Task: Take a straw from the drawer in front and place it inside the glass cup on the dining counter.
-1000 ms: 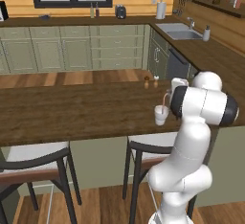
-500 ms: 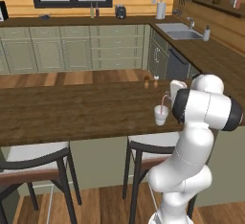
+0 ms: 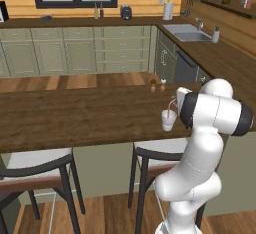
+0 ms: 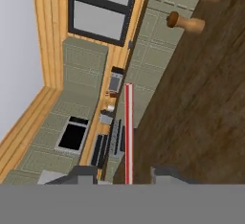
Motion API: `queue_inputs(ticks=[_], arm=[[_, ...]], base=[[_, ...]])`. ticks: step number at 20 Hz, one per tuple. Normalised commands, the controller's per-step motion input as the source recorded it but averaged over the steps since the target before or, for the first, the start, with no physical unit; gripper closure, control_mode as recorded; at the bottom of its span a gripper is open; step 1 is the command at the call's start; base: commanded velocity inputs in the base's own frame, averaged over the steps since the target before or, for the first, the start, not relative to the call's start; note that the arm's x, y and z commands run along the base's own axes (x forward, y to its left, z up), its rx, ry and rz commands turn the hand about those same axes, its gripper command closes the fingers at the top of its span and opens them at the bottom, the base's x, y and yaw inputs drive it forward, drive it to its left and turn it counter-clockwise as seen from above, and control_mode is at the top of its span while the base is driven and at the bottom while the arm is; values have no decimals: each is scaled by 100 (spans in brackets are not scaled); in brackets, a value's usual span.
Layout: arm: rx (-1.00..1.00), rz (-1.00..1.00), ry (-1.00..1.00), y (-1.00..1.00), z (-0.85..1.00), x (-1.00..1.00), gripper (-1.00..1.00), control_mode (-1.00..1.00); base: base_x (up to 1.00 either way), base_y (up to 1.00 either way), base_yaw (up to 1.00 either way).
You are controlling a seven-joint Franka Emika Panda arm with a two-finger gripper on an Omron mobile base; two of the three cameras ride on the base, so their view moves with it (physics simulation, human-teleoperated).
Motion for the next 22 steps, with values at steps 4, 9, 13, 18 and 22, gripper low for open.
queue_inputs(ticks=[4, 9, 13, 18, 22], arm=[[-4, -8, -1, -8, 0, -6, -100, -100], [-6, -12, 0, -10, 0, -3, -100, -100], [-8, -14, 0, -10, 9, -24, -100, -100], [-2, -14, 0, -14, 51, -72, -100, -100], [0, -13, 0, -17, 93, -92, -100, -100]], base=[[0, 0, 0], [0, 0, 0], [0, 0, 0], [0, 0, 0], [0, 0, 0]])
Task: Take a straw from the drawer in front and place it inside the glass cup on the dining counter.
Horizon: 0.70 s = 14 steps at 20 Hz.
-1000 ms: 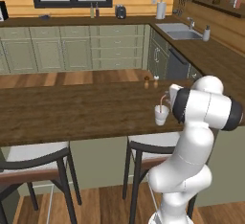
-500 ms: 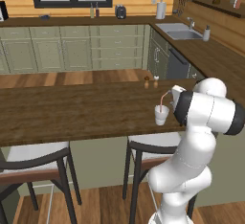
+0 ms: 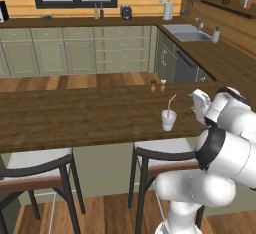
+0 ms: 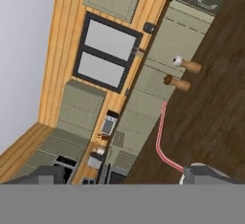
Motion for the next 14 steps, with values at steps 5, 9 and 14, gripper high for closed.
queue_inputs(ticks=[5, 9, 14], arm=[[0, -10, 1, -26, 100, -97, -100, -100], [-5, -7, 12, -8, 85, -89, -100, -100], [-20, -2, 28, 2, 43, -65, -100, -100]], base=[[0, 0, 0], [0, 0, 0], [0, 0, 0]])
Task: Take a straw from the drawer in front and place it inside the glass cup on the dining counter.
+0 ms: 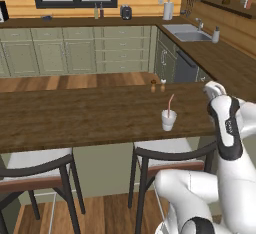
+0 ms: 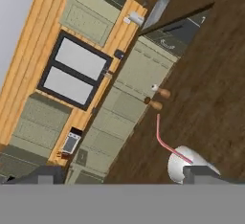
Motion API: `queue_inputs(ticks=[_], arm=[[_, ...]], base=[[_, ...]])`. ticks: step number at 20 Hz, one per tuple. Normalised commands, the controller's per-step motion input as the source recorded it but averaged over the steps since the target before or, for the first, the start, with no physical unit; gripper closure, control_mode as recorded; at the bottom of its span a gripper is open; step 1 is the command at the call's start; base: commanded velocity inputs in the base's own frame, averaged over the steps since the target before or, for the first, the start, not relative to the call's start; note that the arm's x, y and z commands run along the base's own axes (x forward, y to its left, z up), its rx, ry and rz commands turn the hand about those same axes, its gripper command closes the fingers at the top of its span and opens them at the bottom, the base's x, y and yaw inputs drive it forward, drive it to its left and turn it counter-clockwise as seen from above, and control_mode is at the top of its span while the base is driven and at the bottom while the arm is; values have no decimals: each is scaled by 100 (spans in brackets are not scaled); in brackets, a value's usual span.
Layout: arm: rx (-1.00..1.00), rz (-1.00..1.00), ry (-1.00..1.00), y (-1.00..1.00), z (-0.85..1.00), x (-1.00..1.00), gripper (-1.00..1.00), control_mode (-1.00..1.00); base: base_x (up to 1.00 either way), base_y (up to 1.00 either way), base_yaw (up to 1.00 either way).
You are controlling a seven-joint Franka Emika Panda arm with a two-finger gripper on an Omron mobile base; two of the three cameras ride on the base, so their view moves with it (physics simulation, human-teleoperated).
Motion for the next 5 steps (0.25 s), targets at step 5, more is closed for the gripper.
queue_inputs(ticks=[5], arm=[[-30, 0, 41, 14, 6, -47, -100, -100]], base=[[0, 0, 0]])
